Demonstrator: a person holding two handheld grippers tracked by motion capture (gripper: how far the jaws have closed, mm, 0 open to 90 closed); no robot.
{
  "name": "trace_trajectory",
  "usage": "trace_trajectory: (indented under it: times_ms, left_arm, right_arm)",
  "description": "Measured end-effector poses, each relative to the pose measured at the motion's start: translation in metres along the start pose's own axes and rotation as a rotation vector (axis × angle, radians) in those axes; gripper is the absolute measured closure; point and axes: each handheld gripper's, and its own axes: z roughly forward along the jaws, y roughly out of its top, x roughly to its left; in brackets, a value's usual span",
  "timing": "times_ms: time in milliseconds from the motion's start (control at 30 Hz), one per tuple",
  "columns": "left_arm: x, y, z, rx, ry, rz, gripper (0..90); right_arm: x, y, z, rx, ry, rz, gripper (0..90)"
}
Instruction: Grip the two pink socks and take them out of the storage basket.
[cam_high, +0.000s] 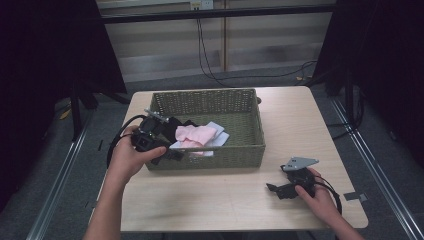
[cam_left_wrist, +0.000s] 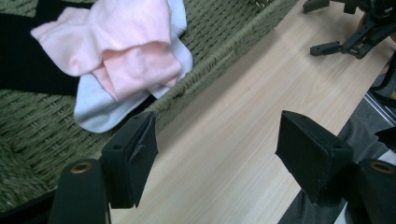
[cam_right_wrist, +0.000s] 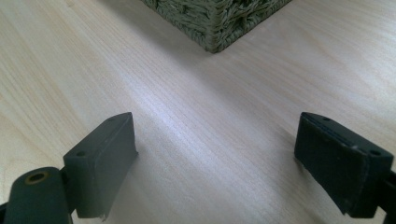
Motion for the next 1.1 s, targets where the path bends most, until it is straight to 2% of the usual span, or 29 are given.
trace_trajectory:
  times_ms: [267, 433, 533, 900, 1100]
  left_arm:
    - [0.002, 0.018, -0.002, -0.002, -0.001, -0.010, 28.6]
    - [0.004, 0.036, 0.001, -0.013, 0.007, -0.015, 29.0]
    - [0.007, 0.041, 0.003, -0.018, 0.006, -0.017, 28.8]
    - [0.025, 0.056, 0.018, -0.034, 0.049, -0.072, 29.5]
    - [0.032, 0.060, 0.031, -0.013, 0.075, -0.098, 30.3]
  right_arm:
    - [0.000, 0.000, 0.000, -0.001, -0.001, 0.003, 12.3]
    - [0.000, 0.000, 0.000, -0.003, -0.001, 0.001, 12.3]
    - [0.000, 0.000, 0.000, -0.003, -0.001, 0.001, 12.3]
    - [0.000, 0.000, 0.000, -0.003, -0.001, 0.001, 12.3]
    - [0.000, 0.000, 0.000, -0.003, -0.001, 0.001, 12.3]
